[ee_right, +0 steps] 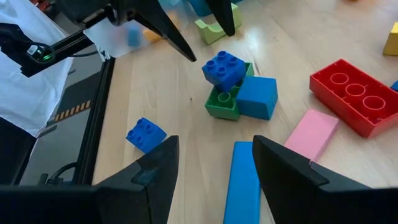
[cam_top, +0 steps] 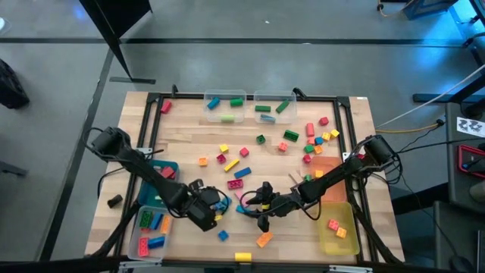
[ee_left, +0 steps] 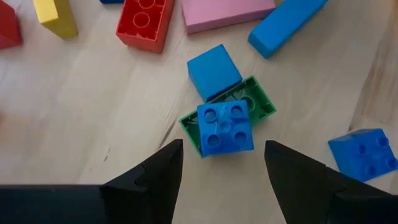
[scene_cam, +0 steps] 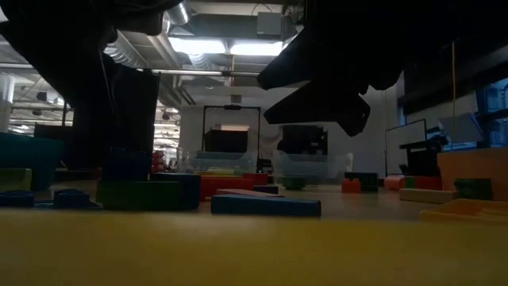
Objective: Sort blocks by size
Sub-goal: Put the blue game piece into the yellow bin
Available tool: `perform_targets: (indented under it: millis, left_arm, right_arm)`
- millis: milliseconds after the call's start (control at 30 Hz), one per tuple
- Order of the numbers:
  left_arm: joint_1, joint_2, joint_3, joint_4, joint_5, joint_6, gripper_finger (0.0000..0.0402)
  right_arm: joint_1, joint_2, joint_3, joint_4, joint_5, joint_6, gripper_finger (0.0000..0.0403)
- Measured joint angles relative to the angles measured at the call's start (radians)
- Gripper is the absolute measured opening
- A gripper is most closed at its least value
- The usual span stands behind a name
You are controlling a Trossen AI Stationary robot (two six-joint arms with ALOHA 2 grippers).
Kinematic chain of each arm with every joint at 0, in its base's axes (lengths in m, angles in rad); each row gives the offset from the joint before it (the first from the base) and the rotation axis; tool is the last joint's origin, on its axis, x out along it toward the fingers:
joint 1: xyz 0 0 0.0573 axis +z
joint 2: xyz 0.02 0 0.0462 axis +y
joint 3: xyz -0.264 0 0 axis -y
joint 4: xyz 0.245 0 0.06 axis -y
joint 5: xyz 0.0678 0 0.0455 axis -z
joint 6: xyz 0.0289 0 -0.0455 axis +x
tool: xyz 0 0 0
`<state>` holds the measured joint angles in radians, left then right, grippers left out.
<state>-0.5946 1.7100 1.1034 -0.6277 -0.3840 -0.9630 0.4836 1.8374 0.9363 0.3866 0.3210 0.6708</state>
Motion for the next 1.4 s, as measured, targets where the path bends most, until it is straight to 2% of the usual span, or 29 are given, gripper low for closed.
perform_targets:
  millis: [200,667,767,933,1033,1233,1400]
  left_arm:
    - [0.000,0.037,0.000,0.048,0.002,0.002,0.0212]
    - [0.031,0.093,0.000,0.042,0.002,0.019,0.0210]
    - [0.033,0.093,0.000,0.043,0.003,0.051,0.0193]
    - [0.033,0.093,0.000,0.043,0.003,0.111,0.0132]
    - [0.033,0.084,0.002,0.042,0.006,0.149,0.0125]
    - [0.033,0.042,0.003,0.062,-0.003,0.196,0.0125]
    - [0.033,0.024,0.003,0.190,-0.048,0.288,0.0125]
  right_arm:
    - [0.000,0.000,0.000,-0.003,0.000,0.000,0.0205]
    - [0.000,0.000,0.000,-0.002,0.000,0.000,0.0205]
    - [0.000,0.000,0.000,-0.001,0.000,0.000,0.0205]
    - [0.000,0.000,0.000,0.001,0.000,0.000,0.0205]
    - [0.000,0.000,0.000,0.008,0.013,0.006,0.0205]
    - [-0.001,0.000,0.000,0.014,0.074,0.152,0.0205]
    - [-0.009,0.000,0.000,0.045,0.105,0.257,0.0205]
